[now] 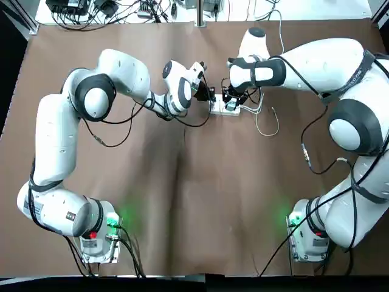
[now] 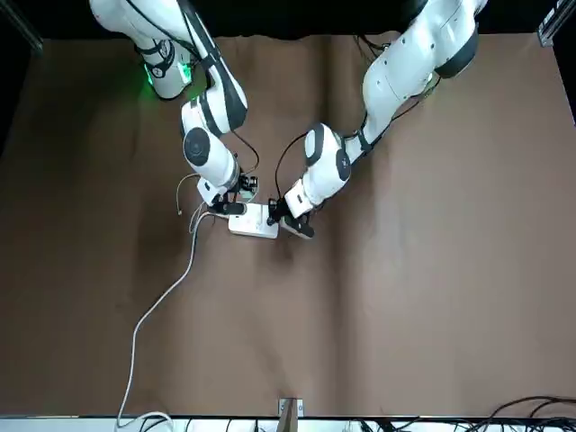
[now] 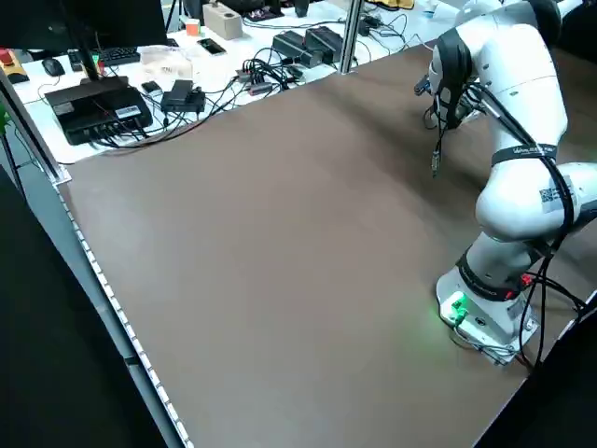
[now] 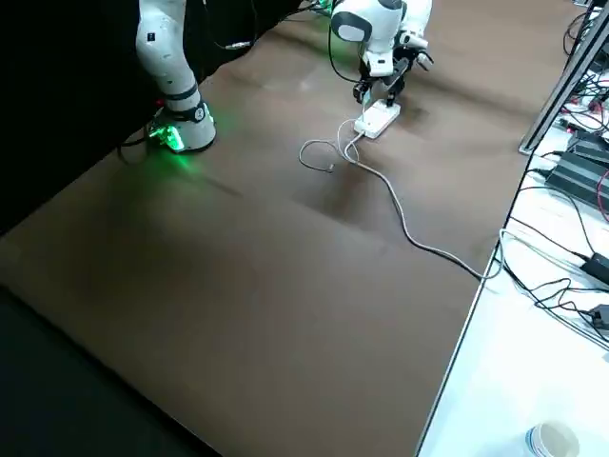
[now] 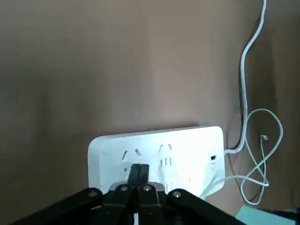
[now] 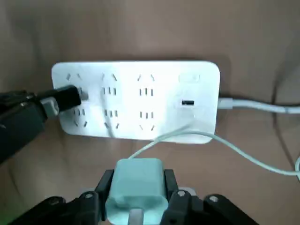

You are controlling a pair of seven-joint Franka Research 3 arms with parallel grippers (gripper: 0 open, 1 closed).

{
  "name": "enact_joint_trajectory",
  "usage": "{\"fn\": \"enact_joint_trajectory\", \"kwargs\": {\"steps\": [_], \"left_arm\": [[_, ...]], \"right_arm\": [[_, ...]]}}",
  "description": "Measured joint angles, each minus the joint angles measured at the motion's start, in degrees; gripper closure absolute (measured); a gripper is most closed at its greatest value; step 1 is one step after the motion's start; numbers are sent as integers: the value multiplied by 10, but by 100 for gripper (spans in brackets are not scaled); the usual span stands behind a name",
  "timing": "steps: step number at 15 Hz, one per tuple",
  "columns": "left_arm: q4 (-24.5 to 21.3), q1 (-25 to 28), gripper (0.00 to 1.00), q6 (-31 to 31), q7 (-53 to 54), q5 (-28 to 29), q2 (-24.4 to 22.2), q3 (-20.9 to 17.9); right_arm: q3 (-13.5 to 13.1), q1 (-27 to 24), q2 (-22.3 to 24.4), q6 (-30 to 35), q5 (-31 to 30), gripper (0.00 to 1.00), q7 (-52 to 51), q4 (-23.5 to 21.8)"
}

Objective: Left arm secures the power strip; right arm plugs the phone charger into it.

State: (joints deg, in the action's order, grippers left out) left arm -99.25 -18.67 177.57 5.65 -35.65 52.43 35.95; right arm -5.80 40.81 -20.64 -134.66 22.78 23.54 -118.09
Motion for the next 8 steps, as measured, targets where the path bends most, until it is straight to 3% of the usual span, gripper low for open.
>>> {"fn": "enact_joint_trajectory", "kwargs": {"steps": [8], "left_arm": [[0,0,99,0,0,0,0,0]], "right_arm": [[-5,-2,-38,-8,-5,52,0,32]]}}
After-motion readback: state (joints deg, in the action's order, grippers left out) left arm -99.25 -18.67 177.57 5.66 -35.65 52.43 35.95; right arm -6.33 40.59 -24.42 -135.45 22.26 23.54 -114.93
